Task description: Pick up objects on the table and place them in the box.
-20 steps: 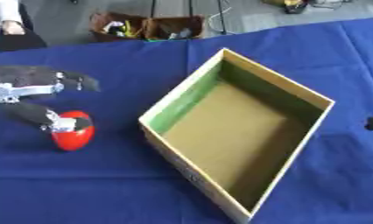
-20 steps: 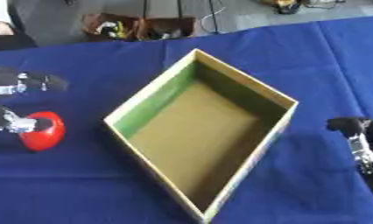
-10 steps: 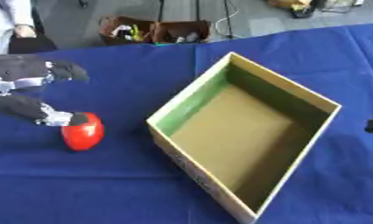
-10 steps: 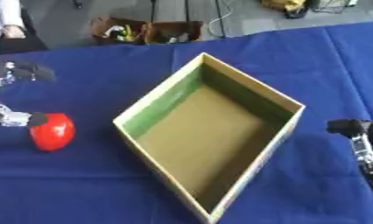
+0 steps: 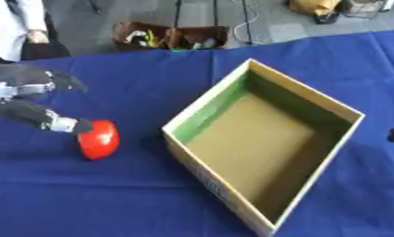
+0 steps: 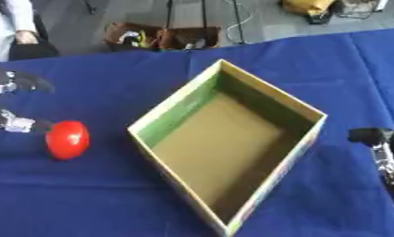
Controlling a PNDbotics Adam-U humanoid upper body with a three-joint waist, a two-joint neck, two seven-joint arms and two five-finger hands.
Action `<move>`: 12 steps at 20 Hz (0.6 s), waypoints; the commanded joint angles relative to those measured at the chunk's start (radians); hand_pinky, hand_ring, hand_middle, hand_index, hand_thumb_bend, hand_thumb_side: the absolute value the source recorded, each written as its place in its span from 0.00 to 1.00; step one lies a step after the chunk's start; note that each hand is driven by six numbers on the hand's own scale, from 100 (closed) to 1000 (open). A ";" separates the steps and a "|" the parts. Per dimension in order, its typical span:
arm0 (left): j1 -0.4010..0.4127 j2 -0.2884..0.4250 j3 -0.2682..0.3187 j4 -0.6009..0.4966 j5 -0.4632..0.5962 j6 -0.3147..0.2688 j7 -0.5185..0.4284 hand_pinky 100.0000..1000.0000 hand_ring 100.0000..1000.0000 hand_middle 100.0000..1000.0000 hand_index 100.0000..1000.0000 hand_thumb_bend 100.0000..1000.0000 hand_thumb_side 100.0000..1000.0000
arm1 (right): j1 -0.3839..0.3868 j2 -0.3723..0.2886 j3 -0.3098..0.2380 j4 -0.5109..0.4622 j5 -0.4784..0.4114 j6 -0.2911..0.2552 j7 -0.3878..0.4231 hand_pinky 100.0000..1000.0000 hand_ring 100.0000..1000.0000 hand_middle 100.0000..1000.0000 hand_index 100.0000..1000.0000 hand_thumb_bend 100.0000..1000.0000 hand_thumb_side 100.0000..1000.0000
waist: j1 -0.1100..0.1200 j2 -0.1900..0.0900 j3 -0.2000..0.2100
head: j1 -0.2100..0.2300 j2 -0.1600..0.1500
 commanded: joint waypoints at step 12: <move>-0.038 -0.043 -0.055 0.154 -0.038 -0.017 -0.014 0.54 0.78 0.96 1.00 0.63 1.00 | -0.003 -0.008 -0.005 -0.010 -0.002 0.015 0.007 0.85 0.80 0.55 0.66 0.00 0.91 | 0.007 -0.029 -0.009 | -0.011 0.010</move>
